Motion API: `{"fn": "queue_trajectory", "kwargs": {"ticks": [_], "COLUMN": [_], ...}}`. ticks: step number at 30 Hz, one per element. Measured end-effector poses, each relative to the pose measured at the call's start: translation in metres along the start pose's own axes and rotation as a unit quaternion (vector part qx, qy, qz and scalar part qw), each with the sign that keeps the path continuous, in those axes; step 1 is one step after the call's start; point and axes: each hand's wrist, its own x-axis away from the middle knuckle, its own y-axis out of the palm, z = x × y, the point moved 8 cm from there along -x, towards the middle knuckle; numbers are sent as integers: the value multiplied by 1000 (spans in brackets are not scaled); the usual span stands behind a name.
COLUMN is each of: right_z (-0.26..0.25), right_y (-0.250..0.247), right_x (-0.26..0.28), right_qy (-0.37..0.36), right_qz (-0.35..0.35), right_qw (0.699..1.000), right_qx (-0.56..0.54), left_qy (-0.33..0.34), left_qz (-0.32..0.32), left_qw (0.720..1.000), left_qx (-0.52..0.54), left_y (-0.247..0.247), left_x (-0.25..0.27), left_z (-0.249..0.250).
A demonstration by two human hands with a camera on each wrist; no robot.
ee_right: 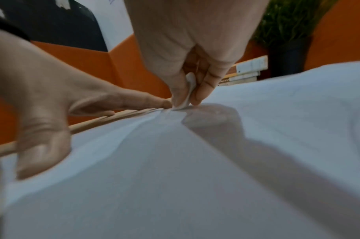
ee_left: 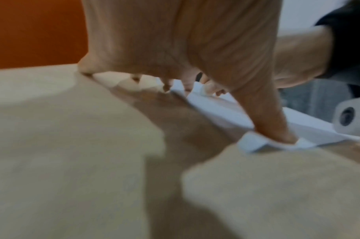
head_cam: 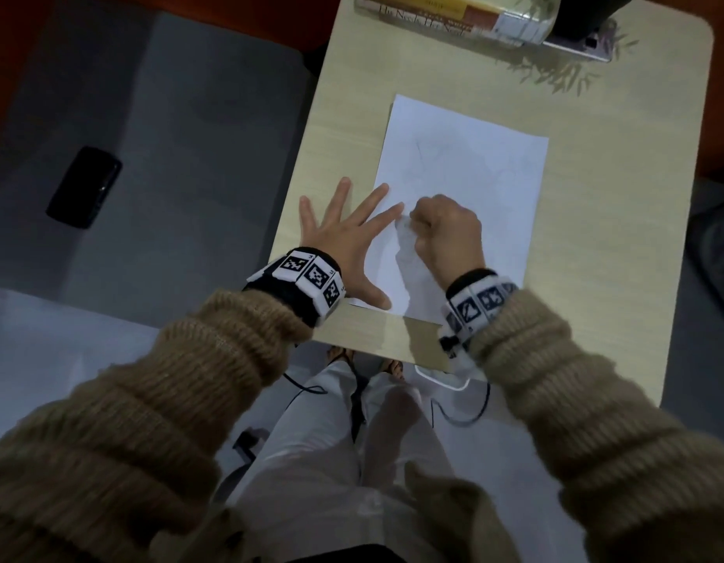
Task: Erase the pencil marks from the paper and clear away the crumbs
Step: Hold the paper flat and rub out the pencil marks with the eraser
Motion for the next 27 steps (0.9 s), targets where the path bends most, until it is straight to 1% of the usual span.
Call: {"fn": "queue_trajectory", "kwargs": {"ticks": [3, 5, 7, 10, 11, 12, 13, 15, 16, 17, 18, 21, 22, 24, 26, 27], "right_z": [2, -2, -4, -14, -15, -16, -16, -14, -13, -14, -16, -26, -25, -20, -13, -14], "right_y": [5, 4, 3, 9, 9, 7, 5, 3, 2, 3, 3, 3, 5, 10, 10, 9], "right_x": [-8, -3, 11, 52, 53, 41, 23, -21, -35, -35, -23, 39, 41, 13, -27, -33], "right_qy": [-7, -18, -27, -68, -72, -61, -50, -34, -23, -26, -35, -85, -90, -72, -50, -45], "right_qz": [-37, -29, -25, -79, -87, -86, -69, -30, -18, -11, -15, -63, -74, -81, -24, -7], "right_qw": [999, 999, 999, 993, 993, 994, 996, 998, 999, 999, 998, 994, 993, 994, 998, 998], "right_qx": [8, 13, 14, 51, 41, 23, 17, 39, 43, 44, 40, 16, 17, 29, 42, 37], "left_qy": [-14, -36, -52, -56, -56, -55, -54, -54, -54, -54, -55, -58, -58, -54, -51, -52], "left_qz": [12, 25, 14, -2, 1, 3, 2, 8, 10, 10, 8, 5, 7, 7, 13, 14], "left_qw": [999, 997, 997, 997, 997, 997, 997, 997, 997, 997, 997, 996, 997, 997, 996, 996], "left_qx": [41, 61, 59, 57, 56, 57, 60, 64, 63, 62, 62, 62, 60, 63, 70, 70], "left_y": [-10, -16, -16, -10, -10, -11, -12, -13, -13, -13, -13, -10, -10, -12, -12, -12], "left_x": [-4, -9, -13, -14, -14, -14, -14, -15, -14, -14, -15, -15, -15, -16, -16, -15], "left_z": [6, 5, 2, -1, -2, -1, -1, -1, -1, -1, -1, -1, -1, -1, -1, -2]}}
